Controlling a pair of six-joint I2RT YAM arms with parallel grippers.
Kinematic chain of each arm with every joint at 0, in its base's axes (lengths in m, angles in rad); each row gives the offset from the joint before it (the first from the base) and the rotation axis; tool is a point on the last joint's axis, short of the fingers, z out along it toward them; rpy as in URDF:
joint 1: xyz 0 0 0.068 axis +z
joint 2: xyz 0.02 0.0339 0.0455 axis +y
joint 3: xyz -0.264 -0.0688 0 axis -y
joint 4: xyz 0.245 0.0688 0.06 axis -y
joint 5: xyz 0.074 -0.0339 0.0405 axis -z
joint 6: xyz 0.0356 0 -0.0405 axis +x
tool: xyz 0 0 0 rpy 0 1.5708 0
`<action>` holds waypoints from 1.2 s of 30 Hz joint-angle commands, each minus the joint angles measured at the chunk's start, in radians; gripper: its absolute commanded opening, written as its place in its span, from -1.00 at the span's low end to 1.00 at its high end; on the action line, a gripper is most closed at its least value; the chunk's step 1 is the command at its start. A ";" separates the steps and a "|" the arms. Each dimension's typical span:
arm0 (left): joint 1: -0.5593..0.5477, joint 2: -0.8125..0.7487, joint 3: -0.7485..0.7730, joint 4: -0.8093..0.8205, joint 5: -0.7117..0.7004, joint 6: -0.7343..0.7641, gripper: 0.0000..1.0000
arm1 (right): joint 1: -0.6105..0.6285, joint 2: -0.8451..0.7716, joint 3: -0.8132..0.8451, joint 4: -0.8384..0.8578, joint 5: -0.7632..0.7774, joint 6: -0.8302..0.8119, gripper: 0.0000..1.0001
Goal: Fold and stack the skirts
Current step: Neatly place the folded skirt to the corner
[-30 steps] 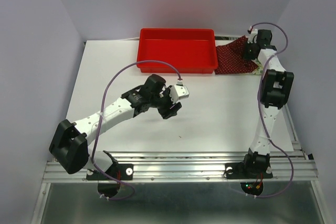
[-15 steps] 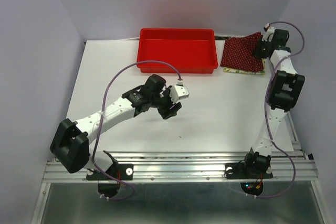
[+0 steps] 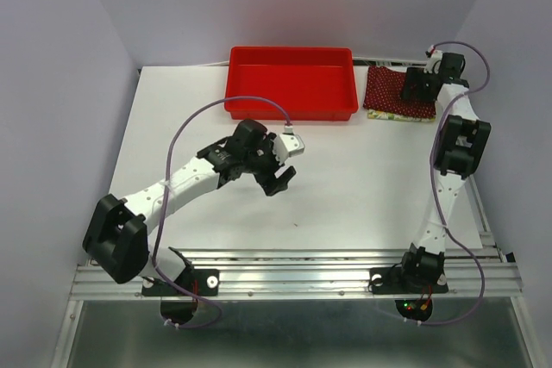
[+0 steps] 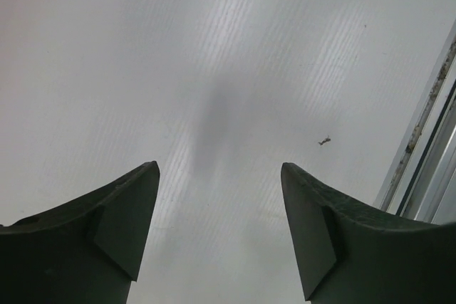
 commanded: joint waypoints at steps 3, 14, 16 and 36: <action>0.111 -0.123 0.014 0.046 0.004 -0.064 0.97 | 0.000 -0.187 0.089 -0.017 0.108 -0.007 1.00; 0.304 -0.176 0.179 0.022 -0.081 -0.210 0.97 | 0.000 -0.454 0.067 -0.114 0.024 0.030 1.00; 0.332 -0.133 0.258 -0.026 -0.117 -0.248 0.97 | 0.000 -0.480 0.076 -0.223 -0.068 0.057 1.00; 0.389 -0.234 -0.089 0.058 -0.211 -0.138 0.97 | 0.457 -1.071 -1.212 0.005 -0.211 0.057 1.00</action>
